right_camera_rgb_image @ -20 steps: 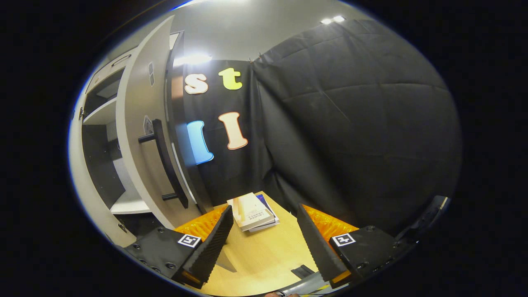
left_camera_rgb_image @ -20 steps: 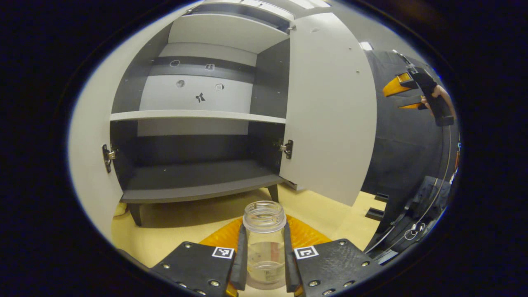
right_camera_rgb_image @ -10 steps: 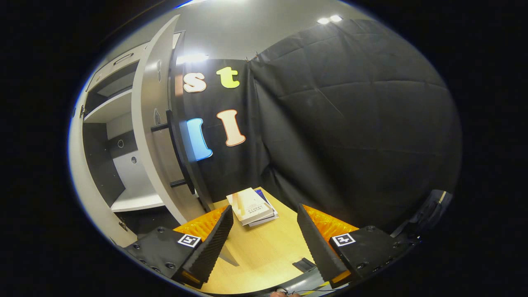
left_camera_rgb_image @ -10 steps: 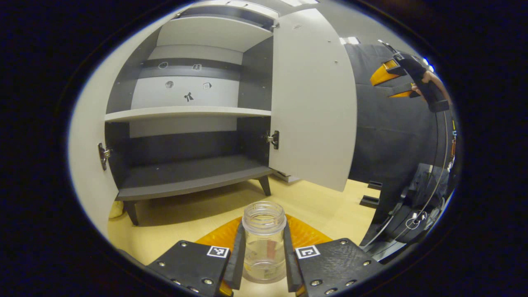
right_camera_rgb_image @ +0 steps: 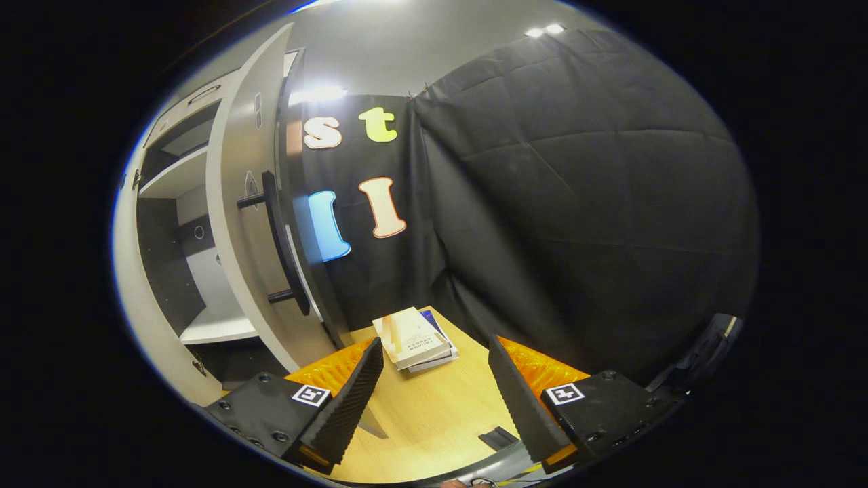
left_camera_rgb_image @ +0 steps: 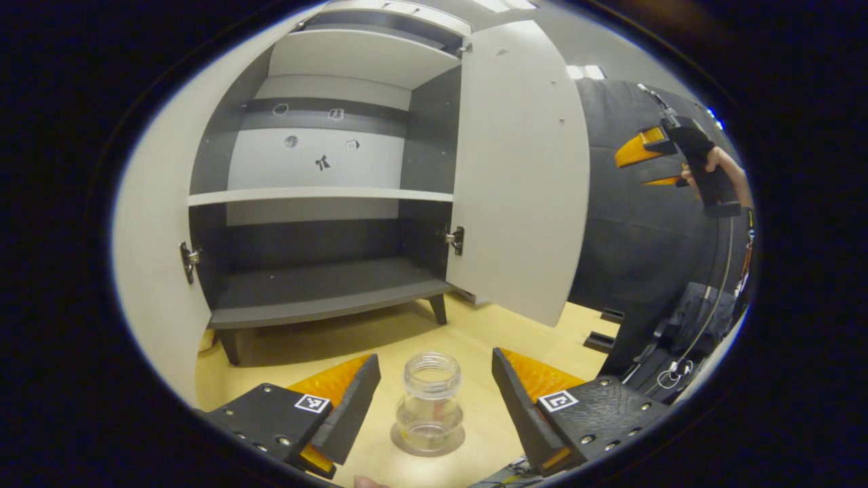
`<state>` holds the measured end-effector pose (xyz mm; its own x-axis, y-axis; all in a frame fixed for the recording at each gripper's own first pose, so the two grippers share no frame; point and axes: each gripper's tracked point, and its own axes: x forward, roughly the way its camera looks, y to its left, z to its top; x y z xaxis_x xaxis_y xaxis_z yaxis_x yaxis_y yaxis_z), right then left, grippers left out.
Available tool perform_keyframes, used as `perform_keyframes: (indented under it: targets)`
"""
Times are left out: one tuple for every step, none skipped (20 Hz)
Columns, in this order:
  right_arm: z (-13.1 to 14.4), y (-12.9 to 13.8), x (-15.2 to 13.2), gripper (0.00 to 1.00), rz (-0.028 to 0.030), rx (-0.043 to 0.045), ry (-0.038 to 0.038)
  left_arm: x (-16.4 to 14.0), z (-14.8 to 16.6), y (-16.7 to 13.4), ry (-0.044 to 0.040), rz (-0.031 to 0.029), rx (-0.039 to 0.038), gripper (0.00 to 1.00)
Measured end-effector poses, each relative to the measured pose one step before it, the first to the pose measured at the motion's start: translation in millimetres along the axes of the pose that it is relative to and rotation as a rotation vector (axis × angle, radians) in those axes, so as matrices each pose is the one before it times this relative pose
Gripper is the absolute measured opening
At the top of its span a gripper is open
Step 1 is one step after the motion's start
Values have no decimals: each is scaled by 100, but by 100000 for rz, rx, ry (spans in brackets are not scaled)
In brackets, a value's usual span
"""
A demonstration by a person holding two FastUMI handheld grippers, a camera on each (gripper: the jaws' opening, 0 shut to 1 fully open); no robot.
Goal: Grasp the bottle in the cabinet with the left hand and place it on the coaster, then close the right door with the right hand and the left door with the left hand.
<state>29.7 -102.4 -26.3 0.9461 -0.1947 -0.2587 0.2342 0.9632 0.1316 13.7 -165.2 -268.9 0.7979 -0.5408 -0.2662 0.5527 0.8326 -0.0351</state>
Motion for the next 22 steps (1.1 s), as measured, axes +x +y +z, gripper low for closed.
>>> perform_keyframes:
  targets:
    - [243,17,738,96,1520,-1141,-307,-1154,1206,198,-594,1477,1821,96]
    - [218,-80,765,96,1469,-1020,-114,-1156,1320,326,-547,2037,1277,96]
    - [270,-98,906,96,1320,-628,-43,-1186,1664,506,-1142,3553,541,96]
    - [345,-228,744,99,949,-446,-414,-1101,1878,722,-1954,4931,-745,95]
    - [531,-250,822,99,905,49,-950,-900,1812,533,-1763,4757,-2086,95]
    - [497,-92,745,99,1446,252,-1445,-989,1741,448,-1717,4896,-2215,95]
    - [451,-78,889,95,1055,393,-714,-752,1721,797,-1896,6016,-1514,95]
    - [111,-219,750,100,1470,392,-80,-822,1502,971,-1890,6465,-791,95]
    - [301,-106,796,96,1489,238,-4,-659,1765,905,-2348,6362,-246,95]
    - [257,-245,699,96,1301,2,44,-614,1638,746,-1609,5851,-219,95]
    - [443,-153,624,99,1392,-292,-204,-561,1300,846,-839,5982,-115,95]
    - [396,-158,491,100,1507,-499,-598,-324,1340,788,-1357,5407,-714,95]
    - [577,6,465,96,1680,-808,-914,-99,1309,473,-1139,3290,-1811,95]
    - [401,44,517,95,1796,-1235,-789,-109,844,258,-923,3325,-2387,95]
    - [542,130,408,96,1973,-1646,-787,-56,1012,420,-724,3965,-2223,95]
    - [558,157,310,100,2004,-1942,-1175,-90,772,759,-238,4070,-1637,95]
    - [675,244,268,99,2217,-1826,-1061,-33,904,754,565,5073,-381,95]
    - [462,415,128,99,2679,-678,-189,-21,719,733,766,5064,-114,95]
    - [673,671,146,99,3381,290,-95,197,741,318,1236,2776,102,95]
    - [608,572,69,99,3267,1,-403,298,455,194,110,2036,118,95]
    - [762,567,196,99,3008,-464,-828,9,1006,96,-1738,1417,-49,95]
    - [712,306,75,99,2380,-715,-1128,257,1333,302,-1838,1413,410,95]
